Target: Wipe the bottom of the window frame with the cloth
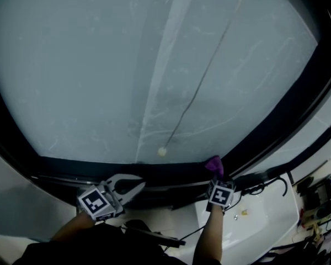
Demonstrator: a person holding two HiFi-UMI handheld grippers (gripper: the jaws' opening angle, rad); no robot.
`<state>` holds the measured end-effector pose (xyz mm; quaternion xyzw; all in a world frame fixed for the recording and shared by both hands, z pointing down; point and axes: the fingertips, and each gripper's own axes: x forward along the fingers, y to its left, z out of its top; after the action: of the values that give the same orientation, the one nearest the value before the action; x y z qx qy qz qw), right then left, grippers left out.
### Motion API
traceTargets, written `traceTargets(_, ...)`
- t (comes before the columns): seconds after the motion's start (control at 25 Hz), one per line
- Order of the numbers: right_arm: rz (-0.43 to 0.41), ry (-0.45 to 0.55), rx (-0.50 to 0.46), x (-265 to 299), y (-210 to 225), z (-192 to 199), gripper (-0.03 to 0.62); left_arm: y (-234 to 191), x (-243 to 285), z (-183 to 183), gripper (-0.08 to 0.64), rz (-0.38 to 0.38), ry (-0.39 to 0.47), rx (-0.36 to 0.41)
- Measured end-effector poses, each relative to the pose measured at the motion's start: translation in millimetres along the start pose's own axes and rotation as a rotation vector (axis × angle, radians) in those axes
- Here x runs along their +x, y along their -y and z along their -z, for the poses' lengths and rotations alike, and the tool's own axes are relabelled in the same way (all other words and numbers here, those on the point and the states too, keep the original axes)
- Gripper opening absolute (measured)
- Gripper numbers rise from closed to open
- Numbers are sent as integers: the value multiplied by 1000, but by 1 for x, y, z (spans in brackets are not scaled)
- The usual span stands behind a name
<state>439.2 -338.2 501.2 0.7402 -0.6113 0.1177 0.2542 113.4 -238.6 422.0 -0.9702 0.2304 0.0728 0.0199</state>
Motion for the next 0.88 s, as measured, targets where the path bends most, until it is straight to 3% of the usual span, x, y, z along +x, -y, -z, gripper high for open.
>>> traceTargets(0.68, 28, -13, 35, 2, 23, 12, 79, -2, -1, 3, 3, -26, -31, 14)
traceTargets(0.88, 42, 3, 94, 0, 23, 13, 78, -1, 1, 4, 3, -12, -42, 16)
